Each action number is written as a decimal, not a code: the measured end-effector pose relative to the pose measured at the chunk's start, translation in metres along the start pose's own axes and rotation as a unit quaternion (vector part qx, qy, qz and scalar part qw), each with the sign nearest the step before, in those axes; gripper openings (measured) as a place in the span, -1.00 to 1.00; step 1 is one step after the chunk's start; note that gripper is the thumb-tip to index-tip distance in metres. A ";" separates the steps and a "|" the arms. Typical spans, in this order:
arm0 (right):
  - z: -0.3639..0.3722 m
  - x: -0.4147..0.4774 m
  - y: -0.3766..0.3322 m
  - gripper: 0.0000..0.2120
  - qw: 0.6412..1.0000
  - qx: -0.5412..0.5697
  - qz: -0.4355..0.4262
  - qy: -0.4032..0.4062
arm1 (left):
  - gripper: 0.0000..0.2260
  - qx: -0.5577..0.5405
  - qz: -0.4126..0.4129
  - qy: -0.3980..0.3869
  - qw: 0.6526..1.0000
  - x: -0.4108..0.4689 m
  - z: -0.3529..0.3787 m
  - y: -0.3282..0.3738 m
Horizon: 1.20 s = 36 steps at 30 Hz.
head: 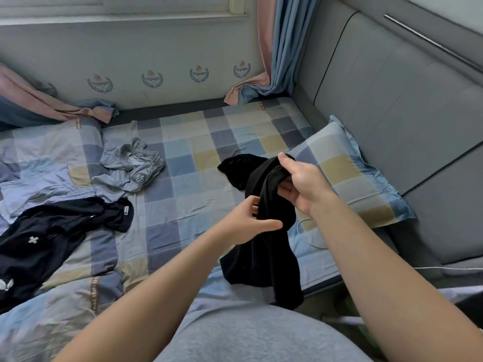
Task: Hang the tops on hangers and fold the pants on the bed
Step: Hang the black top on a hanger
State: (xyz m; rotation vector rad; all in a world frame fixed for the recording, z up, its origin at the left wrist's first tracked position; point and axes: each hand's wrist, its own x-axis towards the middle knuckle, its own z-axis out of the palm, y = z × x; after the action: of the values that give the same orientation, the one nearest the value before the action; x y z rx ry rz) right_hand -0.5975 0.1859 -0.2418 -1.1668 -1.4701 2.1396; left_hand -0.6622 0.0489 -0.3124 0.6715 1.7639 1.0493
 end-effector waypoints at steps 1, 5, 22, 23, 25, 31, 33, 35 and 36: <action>0.002 -0.002 -0.005 -0.79 1.000 0.027 -0.004 -0.010 | -0.55 0.022 0.006 0.028 0.999 0.005 0.004 -0.003; 0.001 -0.002 -0.023 -0.78 0.996 0.084 -0.026 -0.013 | -0.81 0.096 0.001 0.104 0.990 0.018 0.008 -0.023; -0.035 -0.002 0.016 -0.32 0.919 -0.304 -0.234 -0.092 | -0.78 -0.182 0.083 0.145 0.969 -0.014 -0.041 0.030; -0.032 -0.001 0.019 -0.29 0.896 -0.353 -0.238 -0.127 | -0.80 -0.173 0.091 0.124 0.973 -0.018 -0.042 0.032; -0.024 0.003 0.025 -0.40 0.863 -0.417 -0.227 -0.172 | -0.81 -0.142 0.104 0.091 0.980 -0.023 -0.046 0.036; -0.021 0.006 0.046 -0.80 0.902 -0.343 -0.205 -0.167 | -0.65 -0.052 0.095 0.098 0.989 -0.029 -0.060 0.033; -0.025 0.006 0.045 -0.86 0.915 -0.311 -0.203 -0.157 | -0.58 -0.022 0.078 0.113 0.990 -0.028 -0.061 0.030; -0.026 0.007 0.039 -0.88 0.891 -0.358 -0.207 -0.188 | -0.59 -0.016 0.081 0.108 0.991 -0.029 -0.057 0.027; -0.023 0.006 0.037 -0.72 0.870 -0.391 -0.204 -0.221 | -0.58 -0.026 0.089 0.102 0.990 -0.029 -0.054 0.026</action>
State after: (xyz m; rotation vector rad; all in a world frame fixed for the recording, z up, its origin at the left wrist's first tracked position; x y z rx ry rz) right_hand -0.5769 0.1887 -0.2804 -0.4414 -2.6575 1.5836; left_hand -0.7002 0.0189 -0.2660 0.7208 1.8704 1.3209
